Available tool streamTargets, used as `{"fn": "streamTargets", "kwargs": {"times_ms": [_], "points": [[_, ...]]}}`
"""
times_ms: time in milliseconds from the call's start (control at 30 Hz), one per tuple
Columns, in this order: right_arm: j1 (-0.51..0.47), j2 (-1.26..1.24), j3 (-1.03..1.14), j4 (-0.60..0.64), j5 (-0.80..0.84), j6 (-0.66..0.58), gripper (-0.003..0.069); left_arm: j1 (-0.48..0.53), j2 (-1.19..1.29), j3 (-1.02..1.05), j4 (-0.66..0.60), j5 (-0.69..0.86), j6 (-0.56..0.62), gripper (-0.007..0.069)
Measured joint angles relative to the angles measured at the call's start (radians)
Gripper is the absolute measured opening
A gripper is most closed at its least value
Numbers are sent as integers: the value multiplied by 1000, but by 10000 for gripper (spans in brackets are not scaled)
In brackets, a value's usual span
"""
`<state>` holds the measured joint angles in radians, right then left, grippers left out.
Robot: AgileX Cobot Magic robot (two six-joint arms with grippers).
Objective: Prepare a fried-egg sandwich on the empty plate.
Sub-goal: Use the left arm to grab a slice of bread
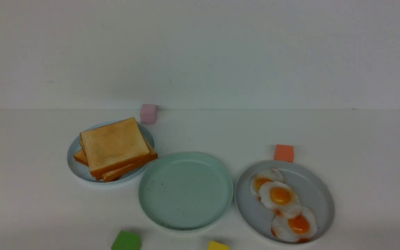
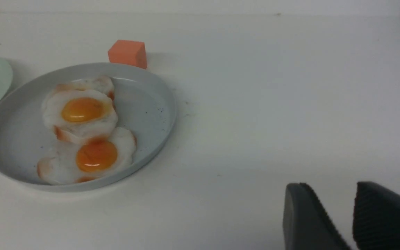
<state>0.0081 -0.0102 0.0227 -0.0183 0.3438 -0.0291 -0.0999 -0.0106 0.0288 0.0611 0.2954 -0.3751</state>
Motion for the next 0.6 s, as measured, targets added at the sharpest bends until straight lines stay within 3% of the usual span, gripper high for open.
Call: {"fn": "streamTargets", "kwargs": {"times_ms": [300, 600], "points": [[0, 0, 4, -100, -311, -3, 242, 0, 0, 0, -36, -152, 0, 238], [0, 0, 4, -97, -407, 53, 242, 0, 0, 2, -50, -199, -20, 238]]}}
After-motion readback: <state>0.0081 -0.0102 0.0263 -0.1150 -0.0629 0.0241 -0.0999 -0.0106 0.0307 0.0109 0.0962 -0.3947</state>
